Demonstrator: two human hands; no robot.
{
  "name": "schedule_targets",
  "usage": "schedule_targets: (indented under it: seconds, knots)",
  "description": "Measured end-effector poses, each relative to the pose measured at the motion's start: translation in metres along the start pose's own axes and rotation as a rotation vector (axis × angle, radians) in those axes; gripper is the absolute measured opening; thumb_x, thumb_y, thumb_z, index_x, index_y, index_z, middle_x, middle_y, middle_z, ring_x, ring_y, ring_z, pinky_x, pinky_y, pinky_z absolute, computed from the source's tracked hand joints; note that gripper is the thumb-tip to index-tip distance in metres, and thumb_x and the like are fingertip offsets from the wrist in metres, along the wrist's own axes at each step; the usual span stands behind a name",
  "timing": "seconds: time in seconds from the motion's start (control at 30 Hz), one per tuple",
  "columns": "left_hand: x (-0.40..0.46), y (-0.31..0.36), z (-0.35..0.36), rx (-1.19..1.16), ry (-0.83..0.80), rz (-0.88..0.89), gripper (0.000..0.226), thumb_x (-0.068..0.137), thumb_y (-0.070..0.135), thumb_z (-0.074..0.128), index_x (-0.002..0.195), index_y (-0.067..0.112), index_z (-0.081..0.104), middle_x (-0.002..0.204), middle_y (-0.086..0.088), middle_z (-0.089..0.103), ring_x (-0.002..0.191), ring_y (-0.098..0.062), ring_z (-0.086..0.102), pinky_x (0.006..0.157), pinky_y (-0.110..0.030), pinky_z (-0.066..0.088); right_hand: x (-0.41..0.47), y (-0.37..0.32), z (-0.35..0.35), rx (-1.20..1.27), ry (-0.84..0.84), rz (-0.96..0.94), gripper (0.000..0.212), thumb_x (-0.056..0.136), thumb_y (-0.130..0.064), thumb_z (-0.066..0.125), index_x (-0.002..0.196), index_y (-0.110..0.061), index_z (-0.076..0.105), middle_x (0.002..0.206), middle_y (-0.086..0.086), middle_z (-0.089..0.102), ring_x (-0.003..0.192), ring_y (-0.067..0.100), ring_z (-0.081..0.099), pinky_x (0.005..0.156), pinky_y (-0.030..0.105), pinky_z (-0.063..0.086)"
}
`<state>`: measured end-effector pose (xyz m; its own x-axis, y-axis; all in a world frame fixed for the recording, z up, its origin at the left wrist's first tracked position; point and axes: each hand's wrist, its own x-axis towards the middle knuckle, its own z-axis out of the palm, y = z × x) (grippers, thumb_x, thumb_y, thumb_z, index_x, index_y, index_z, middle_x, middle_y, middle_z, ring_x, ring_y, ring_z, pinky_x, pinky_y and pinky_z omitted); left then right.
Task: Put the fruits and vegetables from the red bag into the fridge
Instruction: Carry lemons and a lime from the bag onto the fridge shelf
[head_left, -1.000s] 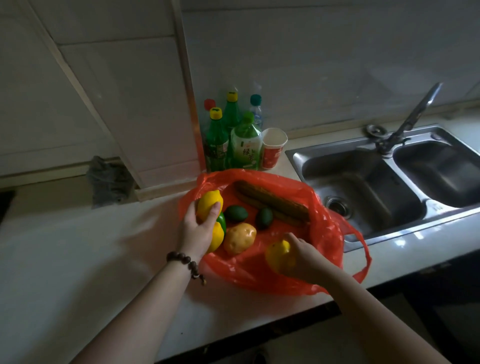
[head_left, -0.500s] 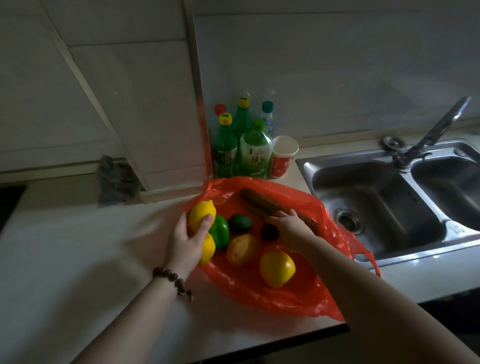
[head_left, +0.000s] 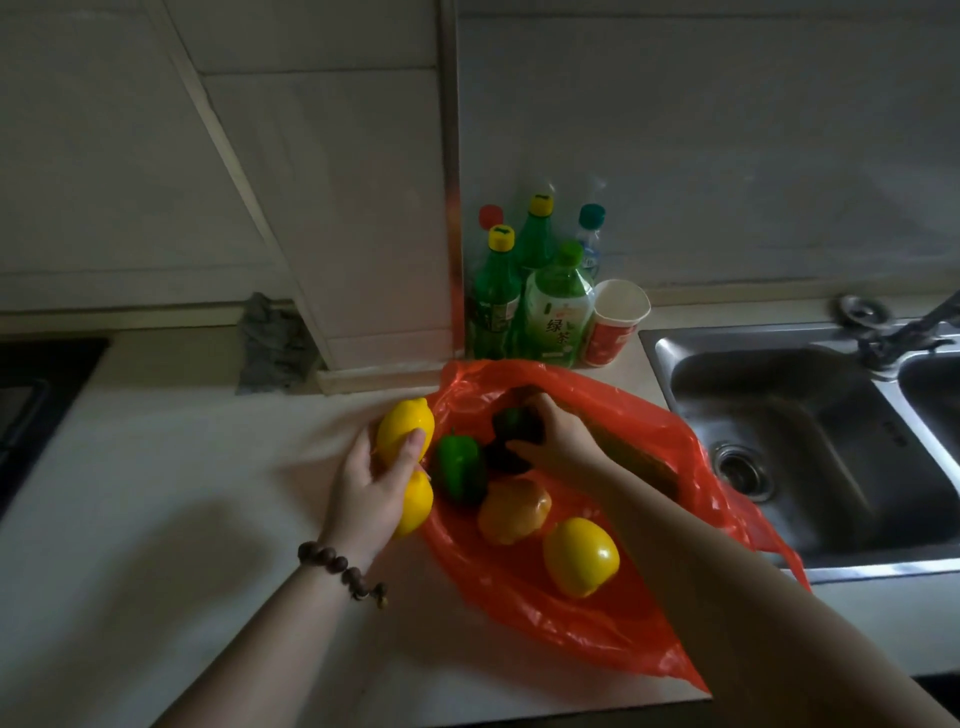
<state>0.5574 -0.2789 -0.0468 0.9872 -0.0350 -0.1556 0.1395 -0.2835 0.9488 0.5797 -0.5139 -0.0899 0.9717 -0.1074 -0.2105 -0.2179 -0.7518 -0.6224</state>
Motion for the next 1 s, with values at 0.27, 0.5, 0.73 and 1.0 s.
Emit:
schedule_targets:
  seconds: [0.27, 0.5, 0.73, 1.0]
  knots:
    - [-0.007, -0.010, -0.018, 0.026, 0.032, -0.012, 0.048, 0.076, 0.067, 0.056, 0.111, 0.034, 0.058, 0.092, -0.002, 0.069, 0.089, -0.013, 0.063, 0.068, -0.022, 0.043, 0.004, -0.003, 0.021, -0.002, -0.131, -0.107, 0.069, 0.082, -0.030, 0.070, 0.139, -0.024, 0.031, 0.130, 0.011, 0.055, 0.116, 0.029, 0.055, 0.097, 0.039, 0.046]
    - [-0.011, -0.013, -0.019, 0.040, 0.055, -0.013, 0.051, 0.072, 0.066, 0.054, 0.109, 0.032, 0.060, 0.092, 0.000, 0.070, 0.087, -0.011, 0.063, 0.068, -0.022, 0.043, 0.002, 0.003, 0.020, 0.113, -0.106, -0.101, 0.068, 0.078, -0.027, 0.074, 0.135, -0.028, 0.038, 0.132, 0.007, 0.054, 0.119, 0.025, 0.052, 0.100, 0.036, 0.043]
    - [-0.013, 0.006, -0.009, 0.049, 0.050, 0.016, 0.051, 0.072, 0.071, 0.058, 0.105, 0.032, 0.060, 0.088, 0.000, 0.068, 0.084, -0.014, 0.064, 0.071, -0.028, 0.049, -0.030, -0.010, -0.018, 0.521, 0.109, -0.057, 0.058, 0.077, -0.028, 0.075, 0.127, -0.031, 0.046, 0.118, -0.001, 0.059, 0.105, 0.016, 0.061, 0.087, 0.033, 0.054]
    - [-0.025, 0.026, -0.034, 0.022, 0.236, 0.044, 0.044, 0.064, 0.073, 0.054, 0.093, 0.041, 0.060, 0.089, 0.007, 0.068, 0.085, -0.020, 0.067, 0.080, -0.040, 0.053, -0.095, -0.070, -0.016, 0.721, 0.176, -0.131, 0.047, 0.078, -0.026, 0.074, 0.119, -0.031, 0.052, 0.110, -0.004, 0.063, 0.100, 0.010, 0.062, 0.083, 0.028, 0.055]
